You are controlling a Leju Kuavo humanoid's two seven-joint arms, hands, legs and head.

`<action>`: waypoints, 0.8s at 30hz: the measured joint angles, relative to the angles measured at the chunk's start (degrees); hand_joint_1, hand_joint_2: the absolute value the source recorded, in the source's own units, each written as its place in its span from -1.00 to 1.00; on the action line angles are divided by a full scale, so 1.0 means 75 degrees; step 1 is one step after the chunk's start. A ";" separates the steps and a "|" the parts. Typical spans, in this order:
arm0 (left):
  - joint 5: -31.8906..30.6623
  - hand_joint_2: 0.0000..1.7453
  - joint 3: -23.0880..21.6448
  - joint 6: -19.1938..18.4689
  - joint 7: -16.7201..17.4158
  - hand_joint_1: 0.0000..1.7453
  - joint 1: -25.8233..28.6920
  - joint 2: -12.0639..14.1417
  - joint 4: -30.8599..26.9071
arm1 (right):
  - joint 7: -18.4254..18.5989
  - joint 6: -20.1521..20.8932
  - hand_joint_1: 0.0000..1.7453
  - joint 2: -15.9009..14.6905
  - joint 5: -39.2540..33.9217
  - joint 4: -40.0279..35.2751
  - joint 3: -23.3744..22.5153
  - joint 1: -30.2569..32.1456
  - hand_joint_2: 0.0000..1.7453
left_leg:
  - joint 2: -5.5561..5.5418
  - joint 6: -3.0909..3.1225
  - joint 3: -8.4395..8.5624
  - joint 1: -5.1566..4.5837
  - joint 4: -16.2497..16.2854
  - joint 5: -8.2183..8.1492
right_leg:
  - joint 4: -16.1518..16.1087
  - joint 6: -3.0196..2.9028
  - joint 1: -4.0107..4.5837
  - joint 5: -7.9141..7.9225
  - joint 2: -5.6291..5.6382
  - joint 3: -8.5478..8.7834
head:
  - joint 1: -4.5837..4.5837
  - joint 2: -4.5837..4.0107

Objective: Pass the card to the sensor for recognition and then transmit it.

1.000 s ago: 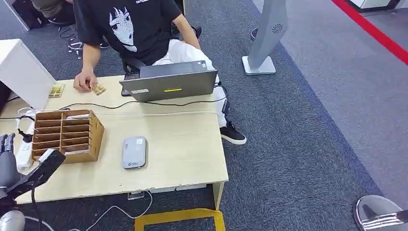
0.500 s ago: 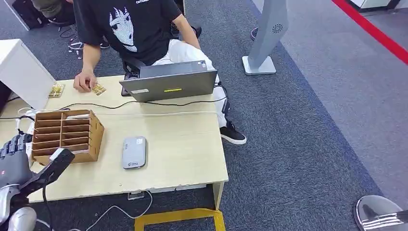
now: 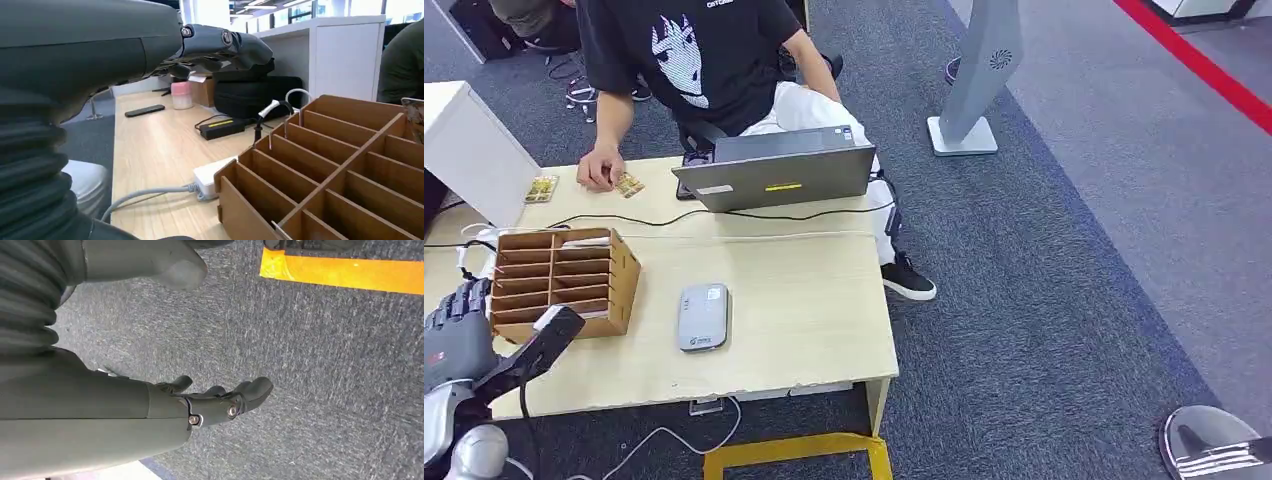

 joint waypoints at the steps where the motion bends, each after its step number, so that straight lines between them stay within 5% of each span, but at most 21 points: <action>1: -0.0003 1.00 -0.0006 0.0015 -0.0020 -1.00 -0.0022 -0.0020 0.0035 | -0.0009 -0.0017 -1.00 0.0000 0.0003 0.0000 -0.0003 -0.0008 1.00 | 0.0000 0.0000 0.0000 0.0000 0.0000 0.0000 | 0.0000 0.0000 0.0000 0.0000 0.0000 0.0000 | 0.0000 0.0000; 24: -0.0026 1.00 -0.0067 0.0239 -0.0114 -1.00 -0.0159 -0.0291 0.0554 | 0.0053 -0.0058 -1.00 0.0000 0.0140 0.0000 0.0000 -0.0073 1.00 | 0.0000 0.0000 -0.0002 0.0000 0.0000 0.0000 | 0.0000 0.0000 0.0000 0.0000 0.0000 0.0000 | 0.0000 0.0000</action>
